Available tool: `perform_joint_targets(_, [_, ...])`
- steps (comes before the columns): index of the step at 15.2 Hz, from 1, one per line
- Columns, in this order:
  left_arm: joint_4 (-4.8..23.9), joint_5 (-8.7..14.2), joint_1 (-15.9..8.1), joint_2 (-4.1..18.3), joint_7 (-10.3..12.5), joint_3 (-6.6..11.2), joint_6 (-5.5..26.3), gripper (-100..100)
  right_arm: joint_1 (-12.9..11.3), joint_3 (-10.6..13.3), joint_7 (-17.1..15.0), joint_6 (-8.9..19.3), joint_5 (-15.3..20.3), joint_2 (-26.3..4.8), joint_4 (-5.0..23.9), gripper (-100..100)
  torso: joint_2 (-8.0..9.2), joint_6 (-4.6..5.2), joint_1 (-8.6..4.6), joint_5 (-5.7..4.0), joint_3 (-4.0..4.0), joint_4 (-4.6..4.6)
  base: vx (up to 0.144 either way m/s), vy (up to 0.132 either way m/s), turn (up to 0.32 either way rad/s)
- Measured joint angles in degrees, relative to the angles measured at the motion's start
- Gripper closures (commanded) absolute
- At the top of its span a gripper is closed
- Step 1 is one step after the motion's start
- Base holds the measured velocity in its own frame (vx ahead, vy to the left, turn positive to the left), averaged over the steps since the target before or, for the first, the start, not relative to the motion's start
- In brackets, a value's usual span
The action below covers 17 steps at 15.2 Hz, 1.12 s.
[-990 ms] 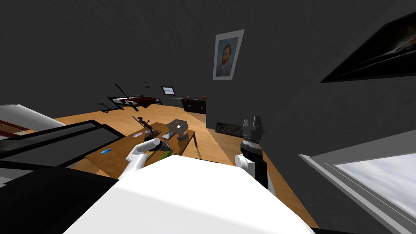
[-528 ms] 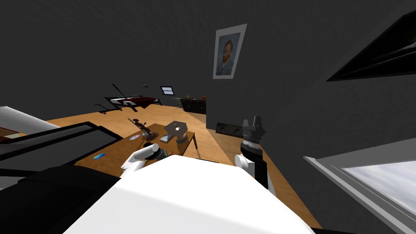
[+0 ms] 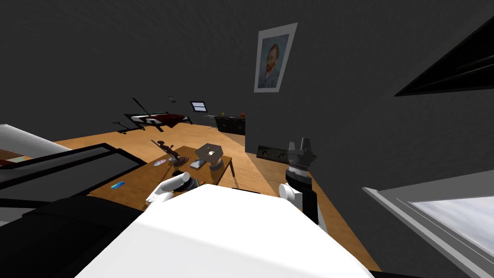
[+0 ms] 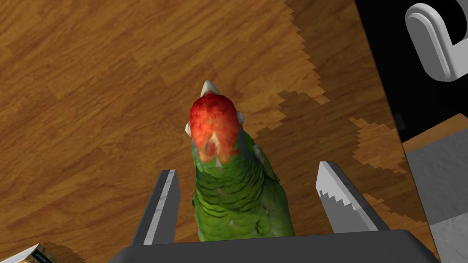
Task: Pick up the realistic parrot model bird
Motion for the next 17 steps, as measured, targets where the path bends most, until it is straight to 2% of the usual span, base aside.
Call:
perform_joint_targets(2, [-1.04, 0.57, 0.53, 0.36, 0.2, 0.41, 1.45, 100, 0.0, 0.0, 0.0, 0.0, 0.0, 0.0, 0.0, 0, -0.09, 0.0, 0.08, 0.02, -0.05, -0.02, 0.021, 0.016, -0.012])
perform_joint_targets(3, [-1.23, 0.63, 0.62, 0.39, 0.25, 0.46, 1.75, -100, 0.0, 0.0, 0.0, 0.0, 0.0, 0.0, 0.0, 0, -0.09, 0.0, 0.08, 0.03, -0.06, -0.03, -0.05, 0.015, 0.101])
perform_joint_targets(7, [1.19, -0.15, -0.42, 2.89, -2.11, 1.29, 1.54, -100, -0.02, 0.0, 0.0, 0.0, 0.0, 0.0, 0.0, 0, 0.61, -0.04, 0.14, 0.03, 0.34, 0.11, -0.17, 0.022, 0.121])
perform_joint_targets(10, [2.82, 0.15, -1.08, 4.27, -3.78, 2.36, 0.34, -100, -0.02, 0.0, 0.0, 0.0, 0.0, 0.0, 0.01, 0, 0.89, -0.04, 0.22, 0.06, 0.49, 0.18, -0.219, 0.048, 0.081])
perform_joint_targets(13, [3.99, 0.47, -1.81, 4.3, -4.49, 2.92, -2.11, -100, -0.02, 0.0, 0.0, 0.01, 0.0, 0.0, 0.01, 0, 0.79, -0.02, 0.23, 0.07, 0.45, 0.17, -0.159, 0.048, 0.026])
perform_joint_targets(17, [5.18, 0.88, -2.45, 3.51, -4.63, 3.22, -5.09, -100, -0.01, 0.0, 0.0, 0.0, 0.0, 0.0, 0.01, 0, 0.4, -0.01, 0.18, 0.06, 0.23, 0.08, -0.083, 0.042, 0.004])
